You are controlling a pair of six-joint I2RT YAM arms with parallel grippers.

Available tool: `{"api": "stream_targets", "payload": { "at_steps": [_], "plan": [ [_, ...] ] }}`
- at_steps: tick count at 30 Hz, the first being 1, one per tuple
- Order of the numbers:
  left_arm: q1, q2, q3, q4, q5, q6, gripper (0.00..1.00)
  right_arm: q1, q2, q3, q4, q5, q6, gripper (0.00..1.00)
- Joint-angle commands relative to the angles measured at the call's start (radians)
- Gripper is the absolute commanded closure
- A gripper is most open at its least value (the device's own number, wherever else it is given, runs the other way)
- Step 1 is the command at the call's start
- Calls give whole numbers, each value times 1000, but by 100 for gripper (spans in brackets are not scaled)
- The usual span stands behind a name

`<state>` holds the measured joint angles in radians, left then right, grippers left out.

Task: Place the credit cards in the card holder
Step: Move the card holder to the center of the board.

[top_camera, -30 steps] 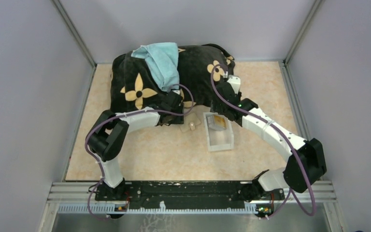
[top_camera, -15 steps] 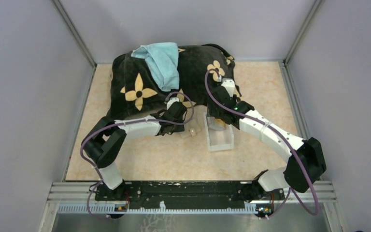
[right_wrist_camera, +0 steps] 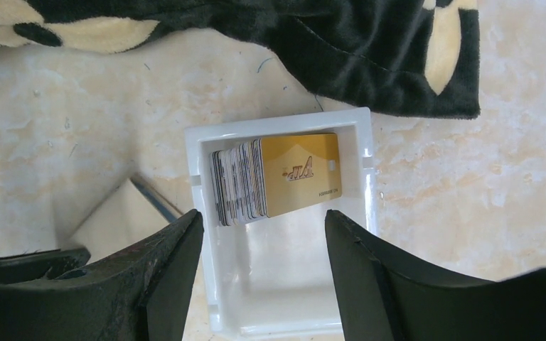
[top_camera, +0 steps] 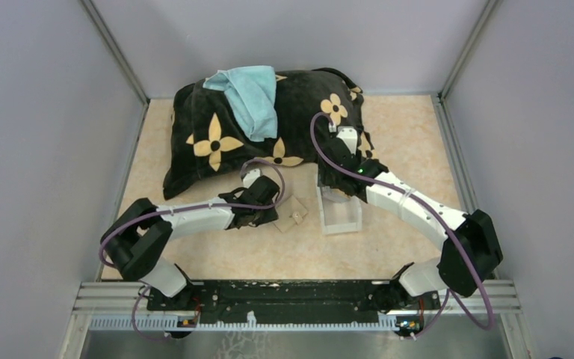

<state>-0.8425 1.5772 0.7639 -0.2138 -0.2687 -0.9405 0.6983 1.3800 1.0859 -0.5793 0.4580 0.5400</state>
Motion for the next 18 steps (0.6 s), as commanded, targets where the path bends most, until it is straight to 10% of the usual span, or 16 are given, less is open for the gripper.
{"api": "stream_targets", "payload": {
  "at_steps": [1, 18],
  "plan": [
    [-13, 27, -150, -296, 99, -130, 64, 6, -1, -4, 8, -1, -33, 36],
    [-74, -349, -306, -341, 205, -537, 66, 6, 43, 3, 10, -24, -103, 36]
  ]
}}
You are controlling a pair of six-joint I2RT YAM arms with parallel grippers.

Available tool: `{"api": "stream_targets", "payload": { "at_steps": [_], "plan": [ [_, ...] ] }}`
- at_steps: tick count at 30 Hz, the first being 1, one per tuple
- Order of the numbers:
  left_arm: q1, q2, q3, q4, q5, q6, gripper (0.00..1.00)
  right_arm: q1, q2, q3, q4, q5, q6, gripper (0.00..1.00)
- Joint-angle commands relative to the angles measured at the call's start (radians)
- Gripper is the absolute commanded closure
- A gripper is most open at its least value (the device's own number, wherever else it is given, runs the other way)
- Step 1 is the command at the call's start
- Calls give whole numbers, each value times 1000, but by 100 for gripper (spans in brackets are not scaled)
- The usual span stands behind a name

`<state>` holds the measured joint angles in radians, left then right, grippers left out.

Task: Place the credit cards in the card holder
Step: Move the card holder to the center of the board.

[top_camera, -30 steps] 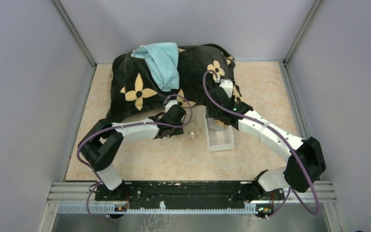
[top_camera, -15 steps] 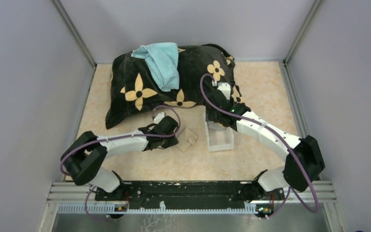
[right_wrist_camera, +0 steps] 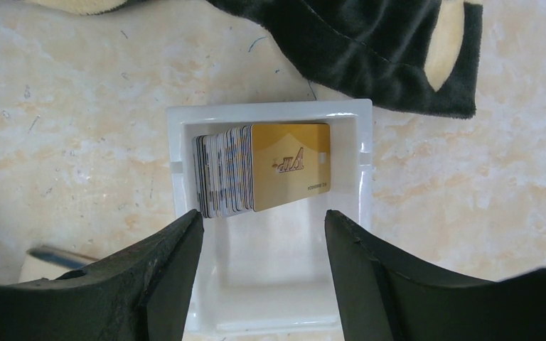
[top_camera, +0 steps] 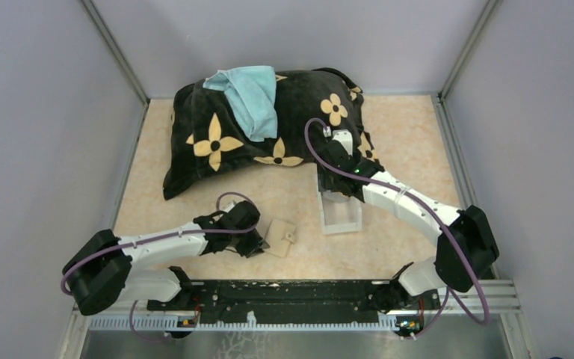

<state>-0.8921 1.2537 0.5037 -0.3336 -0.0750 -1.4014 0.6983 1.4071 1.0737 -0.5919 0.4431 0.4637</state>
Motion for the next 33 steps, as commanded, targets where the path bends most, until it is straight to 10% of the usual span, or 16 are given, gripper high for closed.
{"api": "stream_targets", "payload": {
  "at_steps": [1, 13, 33],
  "plan": [
    [-30, -40, -47, -226, 12, -87, 65, 6, 21, 15, 23, -10, -31, 36],
    [-62, -105, 55, -248, -86, -40, 32, -39, 56, 10, 48, -57, -40, 37],
    [-62, -86, 190, -99, -184, 216, 27, -208, 108, -49, 168, -383, 19, 39]
  ]
}}
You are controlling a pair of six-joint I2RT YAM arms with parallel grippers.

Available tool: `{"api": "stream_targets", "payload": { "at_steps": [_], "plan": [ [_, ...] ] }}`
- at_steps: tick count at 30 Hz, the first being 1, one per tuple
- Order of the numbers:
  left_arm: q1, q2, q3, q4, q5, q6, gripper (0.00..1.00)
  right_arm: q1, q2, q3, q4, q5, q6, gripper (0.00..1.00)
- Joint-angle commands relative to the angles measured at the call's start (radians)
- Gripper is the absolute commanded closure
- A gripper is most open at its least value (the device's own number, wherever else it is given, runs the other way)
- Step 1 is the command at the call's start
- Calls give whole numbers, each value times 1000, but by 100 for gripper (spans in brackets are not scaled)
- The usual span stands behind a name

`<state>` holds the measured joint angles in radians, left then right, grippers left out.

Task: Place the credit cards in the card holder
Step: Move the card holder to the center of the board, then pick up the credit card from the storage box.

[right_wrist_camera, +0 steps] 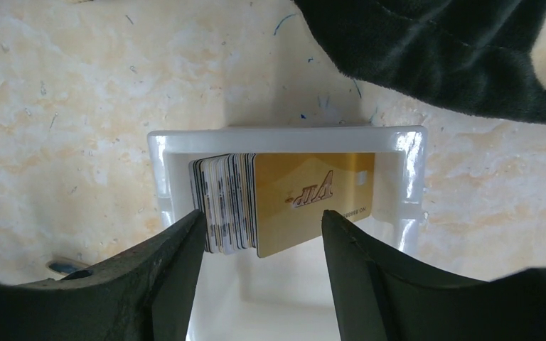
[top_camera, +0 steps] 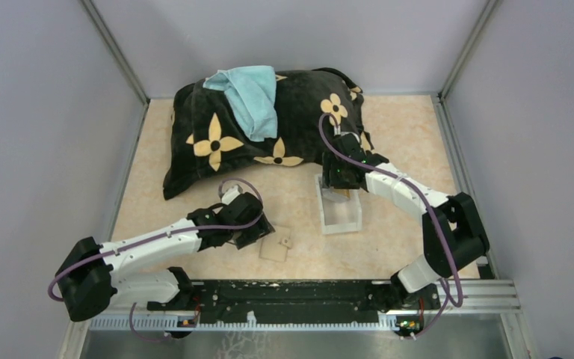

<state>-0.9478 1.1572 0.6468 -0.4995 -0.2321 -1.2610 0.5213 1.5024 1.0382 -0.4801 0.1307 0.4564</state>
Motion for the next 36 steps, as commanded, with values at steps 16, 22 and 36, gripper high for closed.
{"api": "stream_targets", "payload": {
  "at_steps": [16, 22, 36],
  "plan": [
    [67, 454, 402, 215, 95, 334, 27, -91, 30, -44, 95, -169, 60, 40],
    [119, 582, 423, 285, 200, 338, 31, -100, 36, -45, 88, -186, 60, 41],
    [138, 747, 542, 380, 333, 355, 34, -101, 36, -47, 84, -221, 59, 48]
  ]
}}
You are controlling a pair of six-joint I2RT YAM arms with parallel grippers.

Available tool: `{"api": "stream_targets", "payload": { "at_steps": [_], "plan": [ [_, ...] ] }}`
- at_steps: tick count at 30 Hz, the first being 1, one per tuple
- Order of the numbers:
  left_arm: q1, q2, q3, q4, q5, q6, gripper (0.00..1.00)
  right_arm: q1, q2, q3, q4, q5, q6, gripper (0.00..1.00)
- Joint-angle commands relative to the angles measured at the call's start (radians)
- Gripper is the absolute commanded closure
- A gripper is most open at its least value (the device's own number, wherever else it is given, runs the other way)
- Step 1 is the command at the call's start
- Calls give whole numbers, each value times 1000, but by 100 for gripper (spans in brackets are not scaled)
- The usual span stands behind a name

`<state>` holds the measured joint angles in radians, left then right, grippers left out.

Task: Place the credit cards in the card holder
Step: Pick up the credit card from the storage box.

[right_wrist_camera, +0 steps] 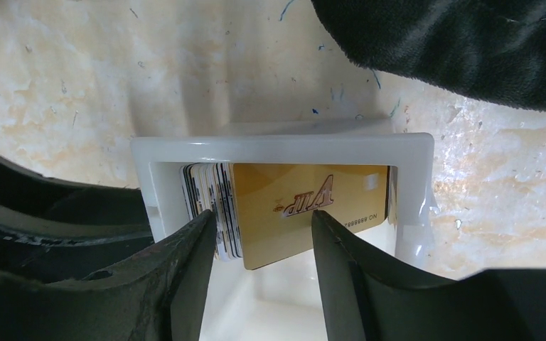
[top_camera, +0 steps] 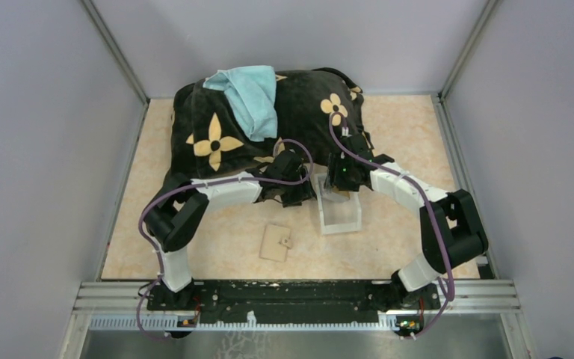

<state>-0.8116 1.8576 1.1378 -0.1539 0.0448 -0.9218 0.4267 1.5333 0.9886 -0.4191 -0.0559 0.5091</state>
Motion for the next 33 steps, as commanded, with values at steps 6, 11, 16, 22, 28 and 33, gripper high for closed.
{"api": "stream_targets", "payload": {
  "at_steps": [6, 11, 16, 22, 28, 33],
  "plan": [
    [2, 83, 70, 49, 87, -2, 34, -6, -12, 7, 9, -41, 1, 52],
    [2, 100, 92, 48, 90, 2, 34, -6, -21, 14, 1, -53, -2, 59],
    [4, 118, 111, 42, 89, 5, 34, -6, -26, 30, -16, -63, -6, 60],
    [16, 136, 134, 36, 91, 2, 34, -5, -46, 51, -38, -65, -10, 63],
    [25, 153, 159, 35, 93, 4, 34, -2, -63, 63, -58, -60, -16, 66],
    [29, 162, 171, 35, 96, 6, 34, -2, -70, 70, -83, -40, -28, 72]
  ]
}}
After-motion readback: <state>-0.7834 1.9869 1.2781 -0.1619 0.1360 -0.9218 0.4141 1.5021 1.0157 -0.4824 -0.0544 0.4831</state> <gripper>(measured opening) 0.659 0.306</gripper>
